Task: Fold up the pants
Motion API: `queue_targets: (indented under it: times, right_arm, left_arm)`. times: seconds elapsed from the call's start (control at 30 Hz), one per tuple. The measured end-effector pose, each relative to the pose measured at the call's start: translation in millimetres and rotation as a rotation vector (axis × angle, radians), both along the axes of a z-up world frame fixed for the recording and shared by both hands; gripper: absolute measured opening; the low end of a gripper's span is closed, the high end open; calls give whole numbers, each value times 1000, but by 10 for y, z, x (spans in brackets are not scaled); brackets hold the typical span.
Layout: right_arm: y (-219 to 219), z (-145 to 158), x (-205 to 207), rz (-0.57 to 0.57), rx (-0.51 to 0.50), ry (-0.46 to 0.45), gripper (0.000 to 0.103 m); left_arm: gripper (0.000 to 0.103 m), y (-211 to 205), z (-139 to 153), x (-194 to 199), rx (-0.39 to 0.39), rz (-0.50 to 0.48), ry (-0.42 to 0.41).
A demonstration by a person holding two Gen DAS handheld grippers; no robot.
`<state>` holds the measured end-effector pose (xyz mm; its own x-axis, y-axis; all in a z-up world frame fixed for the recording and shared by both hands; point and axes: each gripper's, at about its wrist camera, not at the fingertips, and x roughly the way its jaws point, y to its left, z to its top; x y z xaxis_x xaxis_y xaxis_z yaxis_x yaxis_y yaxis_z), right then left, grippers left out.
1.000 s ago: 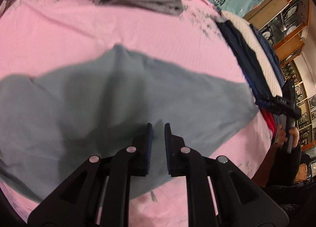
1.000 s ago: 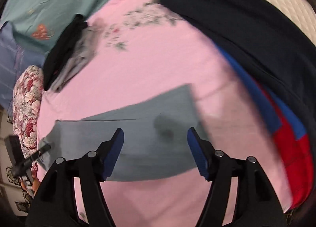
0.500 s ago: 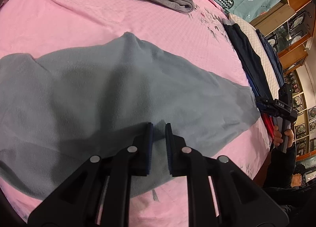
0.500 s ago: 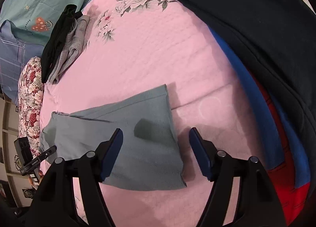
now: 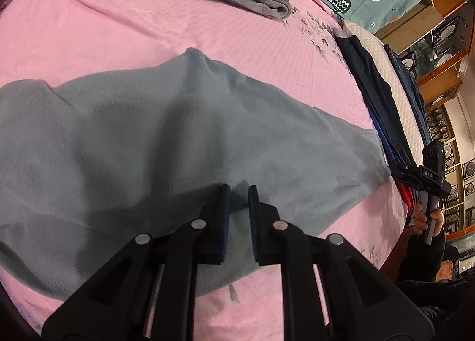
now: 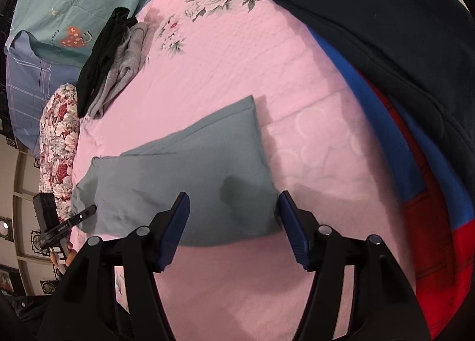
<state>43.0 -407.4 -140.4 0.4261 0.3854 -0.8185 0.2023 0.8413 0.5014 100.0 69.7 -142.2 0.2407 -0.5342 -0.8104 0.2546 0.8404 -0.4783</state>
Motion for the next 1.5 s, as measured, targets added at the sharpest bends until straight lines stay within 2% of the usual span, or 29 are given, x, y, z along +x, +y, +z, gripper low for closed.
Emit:
queue_targets:
  times: [0.13,0.2,0.3,0.37,0.4,0.47,0.53,0.63,0.7,0.77,0.87,1.0,1.07,1.1,1.17,1.27,1.33,1.5]
  right_arm:
    - [4,-58,122,13,119,-8,64]
    - [87,-54,292,47,99,-22,64]
    - [168,-89,500,69,126,-22,62]
    - [265,-136,579,94,125,-8,29]
    - [301,-169,589,103,138,-2,16]
    - [348,-121,553,88,89,-24,16]
    - [333,1,484,59,90,-63,16]
    - [318,221,360,29,99,-129,16]
    - [360,308,319,29,94,-150,16]
    - [426,326,332,43,81,-147,16]
    - [466,270,378,38,85,-132,16]
    - [482,277,387,33,121,-143,16]
    - [502,313,384,43,122,-156,16]
    - [511,324,384,45,121,-159,16]
    - [532,326,400,47,118,-156,16]
    - [526,327,417,37,116,-149,16]
    - [516,343,414,28,112,-150,16]
    - [551,377,392,19,77,-147,16]
  left_arm:
    - [13,-14,3,7,6,-2,1]
    - [13,-14,3,12,5,-1,2]
    - [13,10,-6,10,-10,4,5]
    - [13,17,-1,0,-9,8,8]
    - [13,6,14,-9,0,8,3]
    - [12,-75,87,-44,18,-18,-20]
    - [12,-204,195,-67,1,-60,-35]
    - [12,-613,388,-77,-9,-147,-62]
    - [12,-964,432,-47,-14,-194,-51]
    - [12,-1351,410,-22,-21,-242,-43]
    - [11,-1892,268,-21,9,-299,-29]
    - [8,-2305,32,-16,42,-361,8]
    - [8,-2361,1,-53,50,-369,-19]
    - [8,-2358,18,-72,50,-378,-19]
    - [8,-2241,73,-99,-18,-374,11]
    - [9,-1841,289,-99,-72,-302,-51]
    - [9,-1472,386,-61,-56,-219,-86]
    - [9,-265,388,67,66,75,-129]
